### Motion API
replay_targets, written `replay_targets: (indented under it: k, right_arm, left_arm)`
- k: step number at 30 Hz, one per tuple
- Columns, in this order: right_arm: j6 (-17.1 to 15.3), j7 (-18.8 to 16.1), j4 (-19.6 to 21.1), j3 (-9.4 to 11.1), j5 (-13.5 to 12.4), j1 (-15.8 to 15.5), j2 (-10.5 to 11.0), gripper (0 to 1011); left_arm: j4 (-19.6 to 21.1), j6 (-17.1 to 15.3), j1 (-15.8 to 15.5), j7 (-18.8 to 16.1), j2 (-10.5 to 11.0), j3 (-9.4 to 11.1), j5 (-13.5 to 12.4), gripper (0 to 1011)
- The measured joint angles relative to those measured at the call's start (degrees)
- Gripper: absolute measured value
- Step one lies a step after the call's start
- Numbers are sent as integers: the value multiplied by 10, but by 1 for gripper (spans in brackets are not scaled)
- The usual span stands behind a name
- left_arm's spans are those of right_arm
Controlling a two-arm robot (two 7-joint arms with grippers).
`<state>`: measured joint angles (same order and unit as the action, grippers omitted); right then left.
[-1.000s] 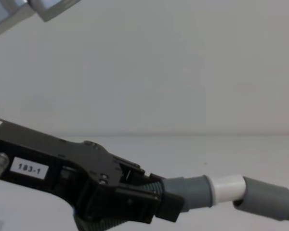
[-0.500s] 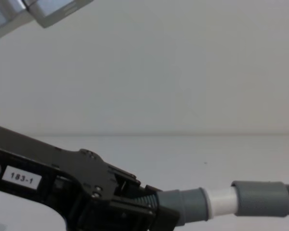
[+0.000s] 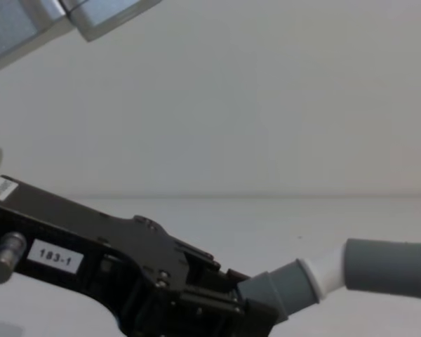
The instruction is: Use both hands to pick up one end of the pipe from the table, align the ends, and insert them.
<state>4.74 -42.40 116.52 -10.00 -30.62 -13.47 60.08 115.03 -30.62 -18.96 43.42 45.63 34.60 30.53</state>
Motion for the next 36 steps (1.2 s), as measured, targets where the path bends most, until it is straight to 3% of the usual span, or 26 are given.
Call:
replay_targets:
  k: [10,19,36]
  right_arm:
    - [21,-21,7,8,-10,-12,14,85]
    - [31,-32,9,10,-13,-14,23,85]
    - [26,-21,9,8,-7,-9,20,85]
  left_arm:
    - [1,3,-6,-6,-2,6,-1,333]
    - [14,5,0,-16,10,6,4,333]
    - [35,-8,0,-28,32,10,4,333]
